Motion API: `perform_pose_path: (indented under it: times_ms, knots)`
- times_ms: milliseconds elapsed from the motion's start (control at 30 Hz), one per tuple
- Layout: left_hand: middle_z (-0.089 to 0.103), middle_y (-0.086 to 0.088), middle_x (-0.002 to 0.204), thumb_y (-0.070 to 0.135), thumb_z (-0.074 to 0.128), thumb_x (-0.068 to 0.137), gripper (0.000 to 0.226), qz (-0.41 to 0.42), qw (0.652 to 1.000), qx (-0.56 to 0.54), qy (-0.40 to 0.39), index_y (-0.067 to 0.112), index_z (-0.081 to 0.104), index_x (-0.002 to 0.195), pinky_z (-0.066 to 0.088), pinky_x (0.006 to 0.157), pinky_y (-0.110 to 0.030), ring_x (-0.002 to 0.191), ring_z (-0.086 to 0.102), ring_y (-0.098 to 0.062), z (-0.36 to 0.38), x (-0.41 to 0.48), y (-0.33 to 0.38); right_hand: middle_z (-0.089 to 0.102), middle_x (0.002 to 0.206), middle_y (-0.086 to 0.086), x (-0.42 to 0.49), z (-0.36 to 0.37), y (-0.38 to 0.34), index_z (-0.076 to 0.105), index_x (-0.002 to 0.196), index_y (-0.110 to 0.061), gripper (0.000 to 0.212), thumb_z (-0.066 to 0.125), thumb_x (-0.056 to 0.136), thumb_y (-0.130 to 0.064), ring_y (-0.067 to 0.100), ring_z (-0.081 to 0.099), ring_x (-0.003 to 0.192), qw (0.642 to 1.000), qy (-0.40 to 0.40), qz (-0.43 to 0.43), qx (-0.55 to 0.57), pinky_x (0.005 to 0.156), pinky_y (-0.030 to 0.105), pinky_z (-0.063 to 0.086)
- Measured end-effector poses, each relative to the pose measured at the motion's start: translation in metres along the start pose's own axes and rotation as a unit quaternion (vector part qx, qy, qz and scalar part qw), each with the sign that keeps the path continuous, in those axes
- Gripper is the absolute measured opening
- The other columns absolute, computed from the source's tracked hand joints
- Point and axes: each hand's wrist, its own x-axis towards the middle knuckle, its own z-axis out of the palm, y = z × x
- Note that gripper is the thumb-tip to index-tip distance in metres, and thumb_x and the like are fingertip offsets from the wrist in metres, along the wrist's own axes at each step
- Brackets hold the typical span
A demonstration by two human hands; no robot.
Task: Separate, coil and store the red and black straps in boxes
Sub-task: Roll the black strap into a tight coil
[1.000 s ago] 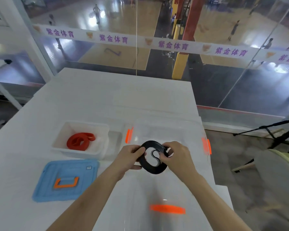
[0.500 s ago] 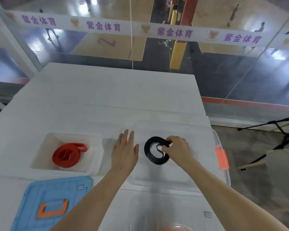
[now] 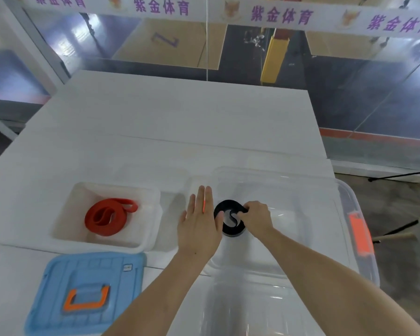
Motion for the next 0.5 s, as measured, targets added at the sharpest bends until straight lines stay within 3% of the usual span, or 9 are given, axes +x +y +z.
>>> perform_pose_path:
  times_ms: [100, 233, 367, 433, 500]
  knots:
    - [0.012, -0.002, 0.176, 0.053, 0.027, 0.109, 0.071, 0.001, 1.000, 0.010, 0.009, 0.018, 0.005, 0.166, 0.042, 0.118, -0.043, 0.161, 0.021, -0.025, 0.001, 0.003, -0.003, 0.060, 0.060, 0.005, 0.009, 0.012, 0.006, 0.061, 0.066, -0.010, 0.020, 0.071, 0.083, -0.015, 0.022, 0.055, 0.055, 1.000, 0.006, 0.011, 0.010, 0.048, 0.026, 0.041]
    - [0.015, -0.003, 0.175, 0.053, 0.028, 0.108, 0.072, 0.007, 1.000, 0.014, 0.016, 0.017, 0.008, 0.166, 0.050, 0.110, -0.041, 0.158, 0.029, -0.024, 0.001, 0.001, -0.003, 0.069, 0.069, 0.014, 0.018, 0.021, 0.010, 0.067, 0.074, -0.002, 0.017, 0.071, 0.085, -0.015, 0.025, 0.055, 0.060, 0.999, 0.013, 0.020, 0.045, 0.055, 0.030, 0.043]
    - [0.010, -0.002, 0.176, 0.052, 0.028, 0.107, 0.073, 0.007, 1.000, 0.018, 0.010, 0.018, 0.003, 0.166, 0.050, 0.108, -0.038, 0.158, 0.026, -0.022, 0.000, 0.000, 0.000, 0.064, 0.070, 0.009, 0.018, 0.023, 0.014, 0.065, 0.075, -0.003, 0.024, 0.077, 0.082, -0.022, 0.026, 0.056, 0.066, 0.997, 0.011, 0.022, 0.067, 0.059, 0.035, 0.045]
    - [0.009, -0.002, 0.176, 0.050, 0.031, 0.108, 0.073, 0.005, 1.000, 0.025, 0.005, 0.017, 0.003, 0.166, 0.050, 0.107, -0.039, 0.159, 0.025, -0.022, -0.002, 0.001, 0.001, 0.062, 0.081, 0.010, 0.018, 0.020, 0.013, 0.062, 0.083, -0.003, 0.028, 0.078, 0.083, -0.026, 0.030, 0.057, 0.076, 0.999, 0.006, 0.017, 0.052, 0.067, 0.041, 0.048]
    - [0.006, -0.002, 0.176, 0.051, 0.031, 0.108, 0.074, 0.001, 0.999, 0.032, -0.008, 0.017, 0.000, 0.166, 0.049, 0.108, -0.040, 0.159, 0.024, -0.024, -0.003, 0.001, 0.002, 0.063, 0.105, 0.015, 0.015, 0.013, 0.009, 0.065, 0.110, -0.003, 0.037, 0.079, 0.087, -0.028, 0.036, 0.063, 0.098, 0.999, -0.003, 0.020, 0.047, 0.080, 0.040, 0.050]
